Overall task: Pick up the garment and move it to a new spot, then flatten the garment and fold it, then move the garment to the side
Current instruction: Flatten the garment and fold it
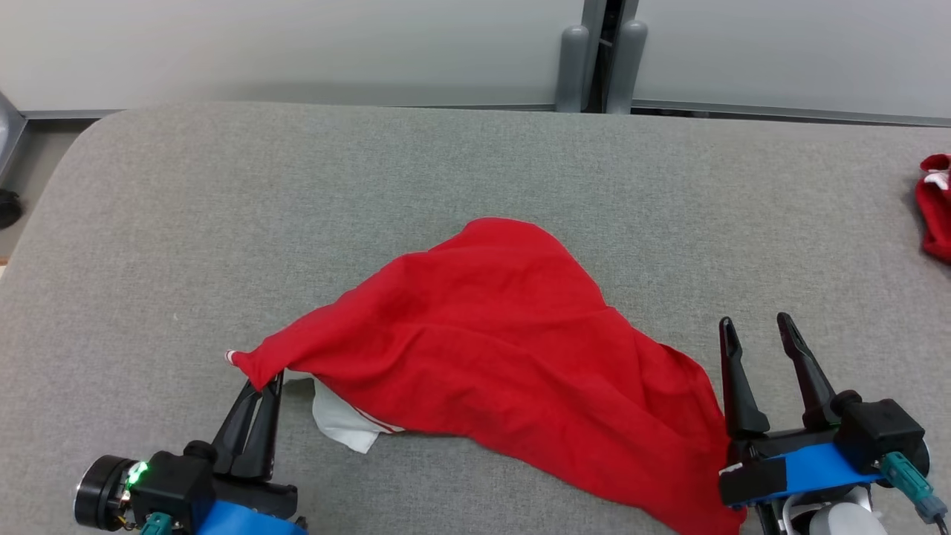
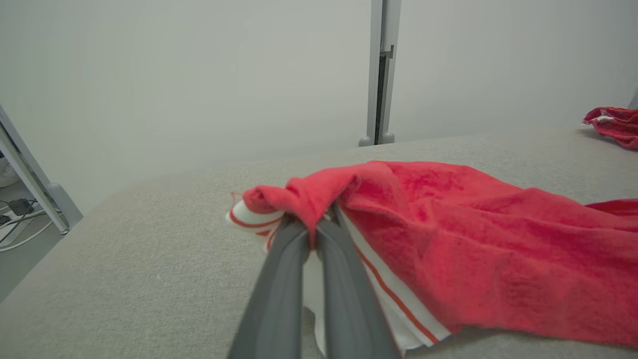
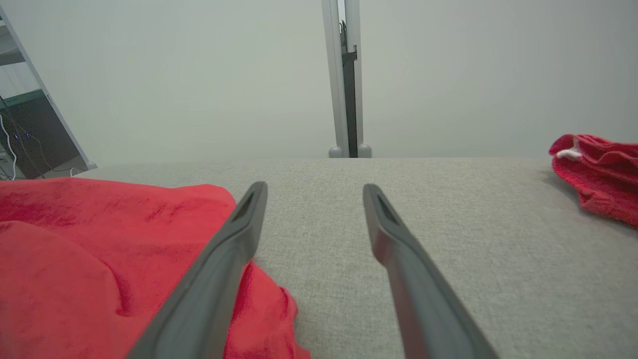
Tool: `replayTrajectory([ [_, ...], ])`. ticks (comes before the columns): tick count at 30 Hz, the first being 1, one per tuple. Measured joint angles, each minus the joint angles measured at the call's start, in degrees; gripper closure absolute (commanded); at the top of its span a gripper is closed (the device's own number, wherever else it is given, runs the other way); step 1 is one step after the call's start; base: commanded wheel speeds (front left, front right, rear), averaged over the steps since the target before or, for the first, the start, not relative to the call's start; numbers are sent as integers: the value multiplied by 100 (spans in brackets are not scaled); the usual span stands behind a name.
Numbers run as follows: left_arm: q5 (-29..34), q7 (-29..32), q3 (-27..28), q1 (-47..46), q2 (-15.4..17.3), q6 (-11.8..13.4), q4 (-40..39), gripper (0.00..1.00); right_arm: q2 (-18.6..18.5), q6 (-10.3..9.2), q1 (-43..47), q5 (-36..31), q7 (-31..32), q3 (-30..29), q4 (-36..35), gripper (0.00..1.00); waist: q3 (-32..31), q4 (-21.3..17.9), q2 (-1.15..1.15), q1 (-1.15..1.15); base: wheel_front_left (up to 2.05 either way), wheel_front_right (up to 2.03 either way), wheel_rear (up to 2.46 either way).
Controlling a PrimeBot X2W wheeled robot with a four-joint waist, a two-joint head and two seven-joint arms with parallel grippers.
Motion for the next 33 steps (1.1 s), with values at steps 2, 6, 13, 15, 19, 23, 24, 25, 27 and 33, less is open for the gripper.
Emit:
replayTrajectory([
  [2,-19,-14,-25,-49,1,-12,55,100,-14,0,-18,-18,0,7,9,0,25,-64,0,0,0,0,0],
  [6,-35,-85,-71,-269,22,-29,220,100,-55,0,-70,-19,0,12,19,0,100,-217,0,0,0,0,0],
  [13,-82,-254,-34,-872,136,-41,732,100,-120,0,-203,-34,0,33,9,0,315,-537,0,0,0,0,0],
  [15,-101,-304,7,-1060,181,-43,927,100,-134,0,-226,-34,0,42,9,0,381,-638,0,0,0,0,0],
  [19,-149,-379,74,-1402,280,-67,1379,100,-146,0,-318,-33,0,53,5,0,501,-847,0,0,0,0,0],
  [23,-178,-439,121,-1707,355,-69,1809,100,-149,0,-360,-33,0,45,4,0,613,-1044,0,0,0,0,0],
  [24,-183,-453,136,-1767,359,-68,1906,100,-149,0,-366,-33,0,42,4,0,640,-1085,0,0,0,0,0],
  [25,-197,-465,147,-1831,359,-69,2008,100,-151,0,-379,-33,0,32,3,0,668,-1121,0,0,0,0,0],
  [27,-214,-471,169,-1942,369,-78,2235,100,-149,0,-402,-33,0,26,3,0,723,-1181,0,1,0,0,0],
  [33,-286,-490,245,-2221,367,-86,2748,100,-146,0,-428,-35,0,-1,-5,0,845,-1240,0,1,0,0,0],
])
